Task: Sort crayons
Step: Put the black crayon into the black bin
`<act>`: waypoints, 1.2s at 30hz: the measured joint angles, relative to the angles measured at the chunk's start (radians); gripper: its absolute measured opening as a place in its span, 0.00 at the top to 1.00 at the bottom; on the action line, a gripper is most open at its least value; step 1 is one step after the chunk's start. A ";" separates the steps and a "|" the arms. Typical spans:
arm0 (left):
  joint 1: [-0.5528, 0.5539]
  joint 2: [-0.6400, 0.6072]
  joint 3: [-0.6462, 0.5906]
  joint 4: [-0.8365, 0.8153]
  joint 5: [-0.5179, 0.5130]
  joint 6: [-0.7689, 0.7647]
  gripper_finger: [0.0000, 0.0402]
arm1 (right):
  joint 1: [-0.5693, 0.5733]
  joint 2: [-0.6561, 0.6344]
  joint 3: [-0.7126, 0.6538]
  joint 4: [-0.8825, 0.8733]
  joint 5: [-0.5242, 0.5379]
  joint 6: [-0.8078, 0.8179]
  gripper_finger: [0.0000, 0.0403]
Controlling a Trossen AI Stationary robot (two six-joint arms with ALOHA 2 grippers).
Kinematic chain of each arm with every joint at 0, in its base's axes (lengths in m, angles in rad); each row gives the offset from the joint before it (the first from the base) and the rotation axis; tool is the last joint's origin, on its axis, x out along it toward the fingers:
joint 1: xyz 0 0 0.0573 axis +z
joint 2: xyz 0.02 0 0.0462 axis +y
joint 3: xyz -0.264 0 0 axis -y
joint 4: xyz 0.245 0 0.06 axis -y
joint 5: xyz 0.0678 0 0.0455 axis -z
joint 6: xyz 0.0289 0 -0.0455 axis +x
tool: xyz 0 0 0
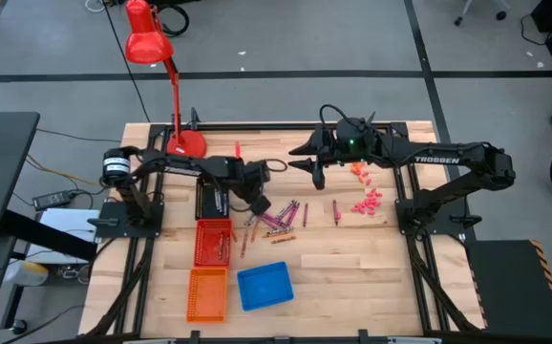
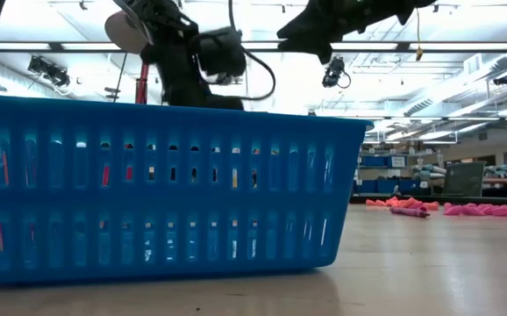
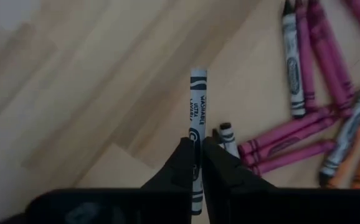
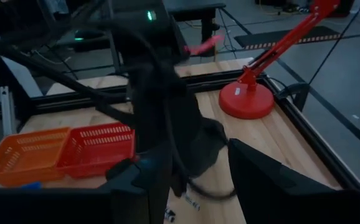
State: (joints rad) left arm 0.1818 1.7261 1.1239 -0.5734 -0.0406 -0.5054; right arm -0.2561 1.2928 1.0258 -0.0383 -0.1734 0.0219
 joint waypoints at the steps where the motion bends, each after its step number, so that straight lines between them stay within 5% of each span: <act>1: 0.000 -0.006 0.006 -0.007 0.000 -0.017 0.96 | -0.004 0.000 0.000 0.000 0.000 0.000 0.60; 13: -0.004 -0.175 0.046 -0.292 0.005 -0.238 0.95 | -0.034 0.000 0.000 -0.002 -0.004 0.004 0.60; 24: 0.001 -0.256 0.039 -0.606 -0.076 -0.280 0.91 | -0.033 0.000 0.000 0.012 0.002 0.019 0.60; 36: 0.018 -0.251 -0.146 -0.499 -0.025 -0.363 0.91 | -0.032 0.000 0.000 0.021 0.016 0.004 0.60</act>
State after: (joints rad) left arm 0.1993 1.4746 0.9781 -1.0727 -0.0658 -0.8680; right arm -0.2886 1.2926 1.0256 -0.0169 -0.1577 0.0261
